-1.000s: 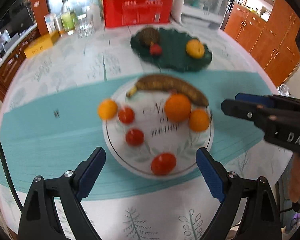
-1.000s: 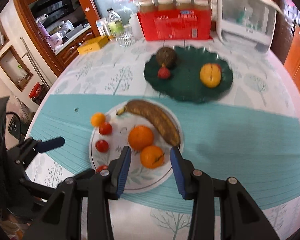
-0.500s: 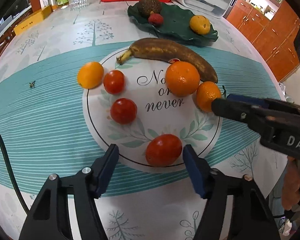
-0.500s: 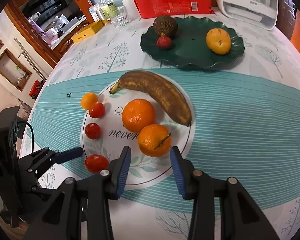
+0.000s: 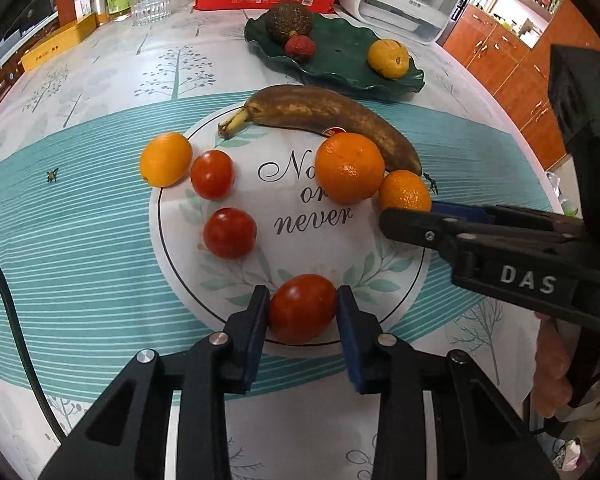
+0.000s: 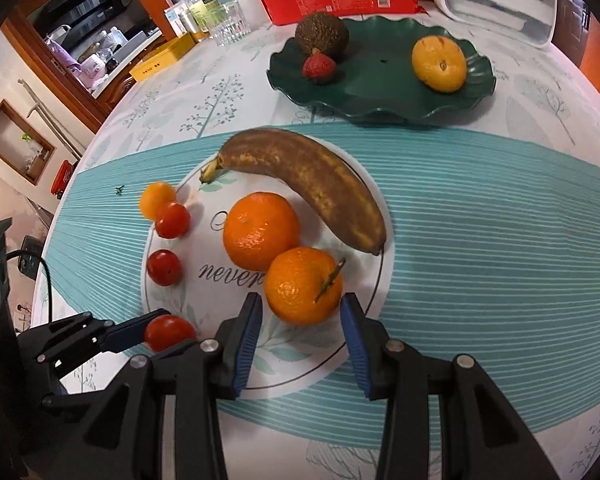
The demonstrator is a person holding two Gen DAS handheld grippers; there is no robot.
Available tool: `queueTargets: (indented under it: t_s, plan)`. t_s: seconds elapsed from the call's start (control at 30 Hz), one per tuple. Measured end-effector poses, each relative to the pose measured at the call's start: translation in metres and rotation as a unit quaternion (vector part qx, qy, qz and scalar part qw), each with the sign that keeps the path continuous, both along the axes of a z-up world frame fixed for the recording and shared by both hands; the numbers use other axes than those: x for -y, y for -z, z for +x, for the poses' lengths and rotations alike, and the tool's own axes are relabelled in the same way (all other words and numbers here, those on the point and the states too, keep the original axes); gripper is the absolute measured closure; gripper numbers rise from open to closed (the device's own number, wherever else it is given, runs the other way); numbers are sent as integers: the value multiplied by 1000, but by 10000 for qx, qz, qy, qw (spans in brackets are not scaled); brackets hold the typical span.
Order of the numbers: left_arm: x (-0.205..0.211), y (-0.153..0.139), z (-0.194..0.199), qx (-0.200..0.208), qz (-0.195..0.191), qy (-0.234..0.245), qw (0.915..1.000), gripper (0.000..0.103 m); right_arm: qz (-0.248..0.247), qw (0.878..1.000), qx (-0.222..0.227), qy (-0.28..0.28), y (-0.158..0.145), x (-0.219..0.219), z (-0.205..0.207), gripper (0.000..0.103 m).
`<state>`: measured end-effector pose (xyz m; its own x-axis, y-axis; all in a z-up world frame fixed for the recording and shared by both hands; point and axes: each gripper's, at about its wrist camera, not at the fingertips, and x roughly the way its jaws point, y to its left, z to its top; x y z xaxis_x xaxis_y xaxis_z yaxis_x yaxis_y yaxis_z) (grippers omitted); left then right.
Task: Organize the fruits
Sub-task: 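Grasp the red tomato with the left tool while the right tool approaches a tangerine, then close the right tool on the tangerine beside the banana, then carry the red tomato and tangerine in both tools to the green plate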
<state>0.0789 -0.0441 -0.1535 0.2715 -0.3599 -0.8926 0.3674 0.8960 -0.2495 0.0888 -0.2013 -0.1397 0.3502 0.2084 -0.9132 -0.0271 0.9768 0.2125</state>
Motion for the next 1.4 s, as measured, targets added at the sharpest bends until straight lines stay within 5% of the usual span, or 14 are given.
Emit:
queueTargets:
  t_s: [0.37, 0.67, 1.07, 1.4]
  plan:
    - [-11, -8, 8, -3, -133, -243, 9996, 71, -58, 9999, 121, -14, 1, -1, 2, 65]
    - [-5, -48, 19, 202, -350, -296, 9987, 71, 196, 9995, 234, -83, -24, 1, -9, 65]
    - [21, -149, 70, 1006, -329, -116, 9943, 71, 121, 9951, 982, -55, -110, 16, 11, 65]
    - [55, -217, 138, 1532, -230, -50, 9879, 71, 27, 9890, 1466, 211, -187, 59, 77, 65]
